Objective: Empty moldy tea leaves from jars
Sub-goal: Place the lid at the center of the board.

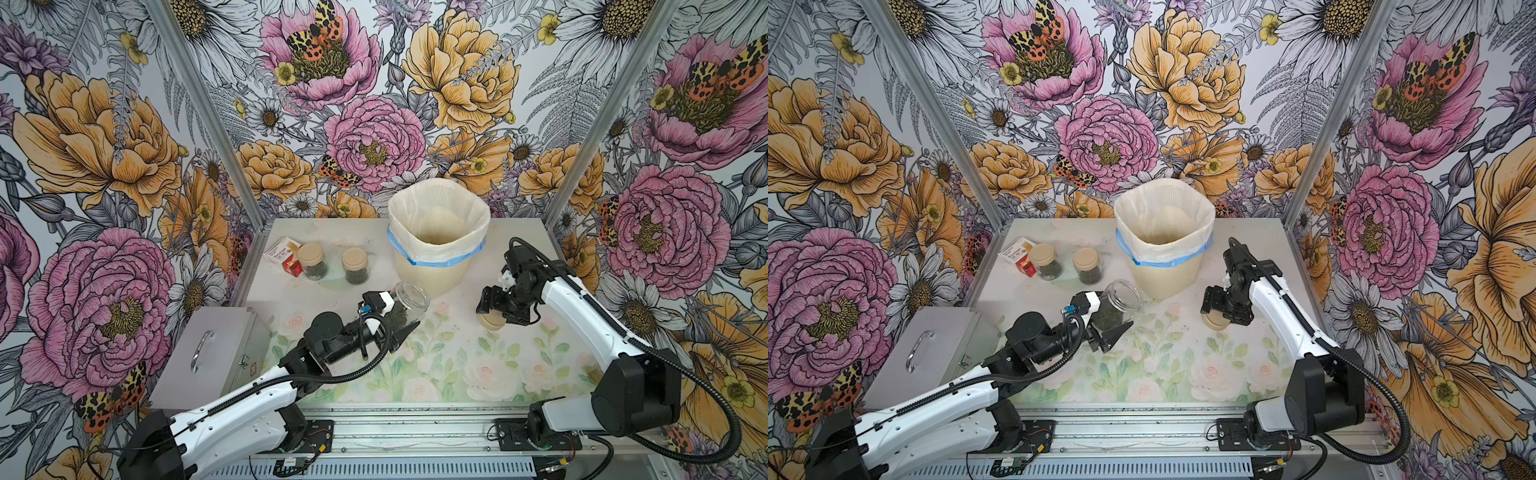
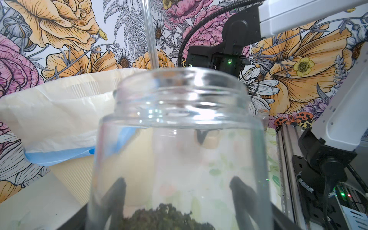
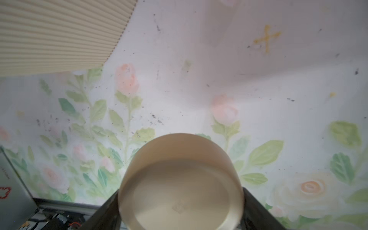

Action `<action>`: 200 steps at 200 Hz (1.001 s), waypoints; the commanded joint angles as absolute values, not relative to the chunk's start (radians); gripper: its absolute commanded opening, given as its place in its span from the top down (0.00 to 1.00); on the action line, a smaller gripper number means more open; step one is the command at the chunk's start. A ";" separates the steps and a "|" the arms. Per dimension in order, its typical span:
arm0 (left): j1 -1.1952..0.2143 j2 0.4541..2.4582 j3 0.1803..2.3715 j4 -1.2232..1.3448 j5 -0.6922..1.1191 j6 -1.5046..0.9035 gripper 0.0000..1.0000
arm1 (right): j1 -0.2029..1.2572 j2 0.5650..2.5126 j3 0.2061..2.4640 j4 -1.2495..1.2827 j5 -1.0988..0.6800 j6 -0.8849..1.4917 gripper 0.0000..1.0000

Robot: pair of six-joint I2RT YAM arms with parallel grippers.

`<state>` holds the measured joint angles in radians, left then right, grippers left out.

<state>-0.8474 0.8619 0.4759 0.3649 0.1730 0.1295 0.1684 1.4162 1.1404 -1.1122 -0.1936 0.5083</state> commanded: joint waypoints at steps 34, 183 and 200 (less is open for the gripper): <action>-0.838 0.759 0.474 0.336 0.130 0.070 0.53 | 0.161 1.531 1.054 -0.900 0.005 0.550 0.18; -0.784 0.670 0.622 0.130 0.126 0.073 0.55 | 0.135 1.628 0.979 -0.802 -0.054 0.501 0.00; -0.771 0.706 0.664 0.113 0.127 0.077 0.55 | 0.135 1.576 0.988 -0.823 -0.080 0.504 0.00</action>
<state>-0.7914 0.6819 0.5758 0.0765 0.1421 0.0757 0.1425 1.6642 0.9813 -0.8188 -0.0273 0.5041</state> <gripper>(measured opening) 0.877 0.996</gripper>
